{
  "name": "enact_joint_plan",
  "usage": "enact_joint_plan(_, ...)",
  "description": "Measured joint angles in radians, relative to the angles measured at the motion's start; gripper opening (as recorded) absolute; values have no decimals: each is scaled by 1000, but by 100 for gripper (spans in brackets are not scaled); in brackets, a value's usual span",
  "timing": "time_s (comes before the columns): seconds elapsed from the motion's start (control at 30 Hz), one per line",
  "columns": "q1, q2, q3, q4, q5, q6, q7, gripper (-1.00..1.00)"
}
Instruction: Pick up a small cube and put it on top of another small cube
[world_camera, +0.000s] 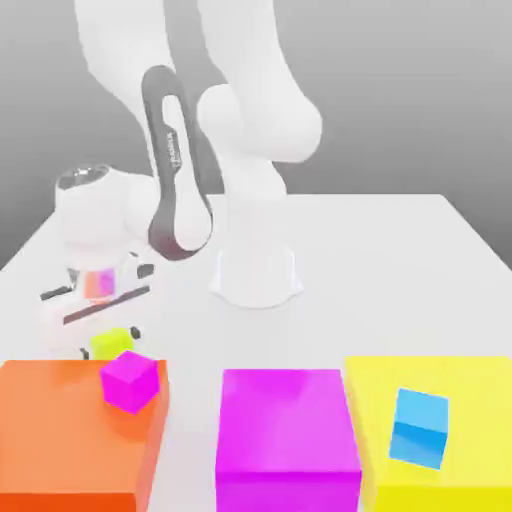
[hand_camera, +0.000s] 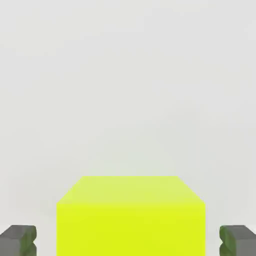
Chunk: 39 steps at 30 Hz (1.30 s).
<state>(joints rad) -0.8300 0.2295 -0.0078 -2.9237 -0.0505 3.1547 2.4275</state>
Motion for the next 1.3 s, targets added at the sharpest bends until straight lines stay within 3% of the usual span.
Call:
enact_joint_plan(0.13,1,0,-1,0,0,1,0,-100)
enact_joint_plan(0.43,19,-283,-2,-38,44,-244,-40,-100)
enact_joint_plan(1.17,130,-69,77,731,40,-801,-496,-100)
enact_joint_plan(1.27,135,6,80,758,28,-752,-514,-100)
enact_joint_plan(1.3,136,38,78,753,24,-715,-513,100)
